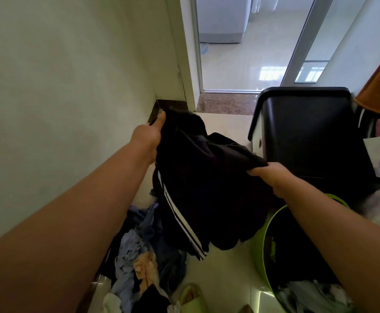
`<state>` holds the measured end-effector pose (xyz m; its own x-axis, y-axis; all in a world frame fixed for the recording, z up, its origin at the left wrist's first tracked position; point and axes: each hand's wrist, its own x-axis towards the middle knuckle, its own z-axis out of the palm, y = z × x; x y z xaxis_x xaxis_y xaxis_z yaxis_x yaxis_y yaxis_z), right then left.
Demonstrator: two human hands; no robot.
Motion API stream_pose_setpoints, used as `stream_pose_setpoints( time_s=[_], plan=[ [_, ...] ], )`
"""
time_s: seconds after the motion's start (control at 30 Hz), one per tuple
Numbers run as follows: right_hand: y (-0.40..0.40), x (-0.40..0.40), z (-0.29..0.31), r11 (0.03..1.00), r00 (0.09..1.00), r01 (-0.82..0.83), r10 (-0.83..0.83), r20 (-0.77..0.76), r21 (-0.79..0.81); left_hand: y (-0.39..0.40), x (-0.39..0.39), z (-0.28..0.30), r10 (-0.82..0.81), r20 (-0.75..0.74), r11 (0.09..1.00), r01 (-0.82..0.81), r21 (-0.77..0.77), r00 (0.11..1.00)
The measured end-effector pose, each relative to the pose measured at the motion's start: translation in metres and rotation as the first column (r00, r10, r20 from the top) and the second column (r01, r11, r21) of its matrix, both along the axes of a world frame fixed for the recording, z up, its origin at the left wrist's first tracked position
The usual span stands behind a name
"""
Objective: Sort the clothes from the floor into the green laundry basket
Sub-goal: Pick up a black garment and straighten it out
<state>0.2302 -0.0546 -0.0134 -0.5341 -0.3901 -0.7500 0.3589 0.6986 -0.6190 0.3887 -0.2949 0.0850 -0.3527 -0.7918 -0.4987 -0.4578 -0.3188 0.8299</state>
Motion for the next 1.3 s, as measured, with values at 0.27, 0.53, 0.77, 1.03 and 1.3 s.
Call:
stream_pose_setpoints(
  time_s=[0.27,0.53,0.77,1.03,1.3],
  plan=[
    [-0.017,-0.047,0.031,0.947,1.0,0.018,-0.02,-0.003,-0.321,-0.018,0.047,-0.021,-0.545,0.325,0.723,0.629,-0.284,0.773],
    [-0.049,-0.034,0.051,0.301,0.301,-0.719,0.947,-0.109,0.626,0.022,0.055,-0.062,-0.201,0.979,0.165,0.986,-0.005,0.039],
    [-0.046,0.001,0.02,0.766,0.796,-0.361,0.55,-0.253,0.531,0.022,0.04,-0.082,-0.322,0.785,0.832,0.554,-0.032,0.529],
    [-0.065,0.031,0.018,0.7,0.602,0.713,-0.585,0.543,-0.035,0.033,0.025,-0.093,0.187,0.075,0.865,-0.2,0.459,0.98],
    [-0.061,0.019,0.016,0.841,0.832,0.362,-0.098,0.546,-0.401,0.02,0.039,-0.085,-0.386,-0.193,0.868,0.426,0.254,0.902]
  ],
)
